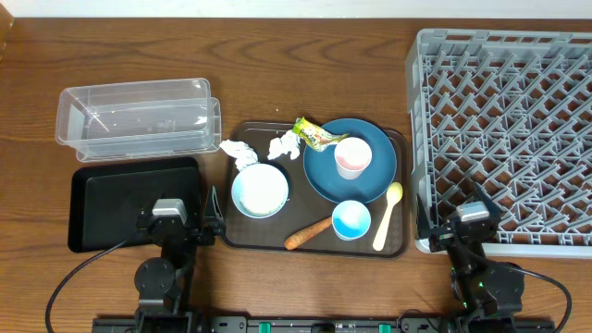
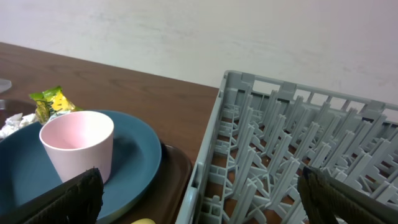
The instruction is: Sort waste into correct bins and load items into the dishwasher rack
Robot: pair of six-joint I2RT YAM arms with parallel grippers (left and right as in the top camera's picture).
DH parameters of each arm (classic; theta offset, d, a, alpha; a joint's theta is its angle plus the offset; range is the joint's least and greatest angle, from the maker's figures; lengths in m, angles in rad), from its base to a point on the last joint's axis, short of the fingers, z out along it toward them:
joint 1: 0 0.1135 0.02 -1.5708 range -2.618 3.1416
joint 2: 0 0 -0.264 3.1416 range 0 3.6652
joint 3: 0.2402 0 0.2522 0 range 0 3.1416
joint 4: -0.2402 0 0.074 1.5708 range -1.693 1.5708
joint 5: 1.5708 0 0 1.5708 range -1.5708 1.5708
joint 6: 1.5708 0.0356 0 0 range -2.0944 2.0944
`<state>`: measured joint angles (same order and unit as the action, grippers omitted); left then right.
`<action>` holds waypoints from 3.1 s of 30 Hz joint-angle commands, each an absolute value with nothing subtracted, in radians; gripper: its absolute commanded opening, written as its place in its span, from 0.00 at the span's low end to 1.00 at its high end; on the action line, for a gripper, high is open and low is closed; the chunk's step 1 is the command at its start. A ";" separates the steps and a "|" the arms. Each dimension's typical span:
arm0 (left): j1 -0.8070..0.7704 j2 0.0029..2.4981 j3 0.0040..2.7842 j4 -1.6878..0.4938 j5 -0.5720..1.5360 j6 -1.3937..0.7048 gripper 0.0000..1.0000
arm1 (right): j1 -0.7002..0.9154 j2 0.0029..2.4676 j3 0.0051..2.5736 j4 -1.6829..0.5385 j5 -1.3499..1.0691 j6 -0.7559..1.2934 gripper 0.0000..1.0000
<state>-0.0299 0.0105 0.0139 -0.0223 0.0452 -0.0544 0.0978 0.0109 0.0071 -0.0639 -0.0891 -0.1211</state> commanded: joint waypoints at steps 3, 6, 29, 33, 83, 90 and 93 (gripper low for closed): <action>-0.030 0.010 0.004 -0.070 0.029 -0.045 0.95 | 0.109 0.005 0.006 -0.068 -0.086 -0.129 0.99; -0.031 0.010 0.004 -0.070 0.029 -0.045 0.95 | 0.109 0.005 0.006 -0.068 -0.086 -0.129 0.99; -0.030 0.010 0.004 -0.070 0.029 -0.045 0.95 | 0.109 0.005 0.006 -0.068 -0.086 -0.129 0.99; -0.030 0.010 0.004 -0.070 0.029 -0.045 0.95 | 0.109 0.005 0.006 -0.068 -0.086 -0.129 0.99; -0.031 0.598 0.603 -0.468 0.203 -0.200 0.95 | 0.109 0.432 0.467 -0.350 0.026 -0.060 0.99; -0.031 0.917 0.982 -0.852 0.289 -0.200 0.95 | 0.109 0.721 0.747 -0.590 -0.001 -0.062 0.99; -0.030 1.015 1.117 -1.000 0.288 -0.200 0.95 | 0.109 0.811 0.862 -0.694 -0.002 -0.060 0.99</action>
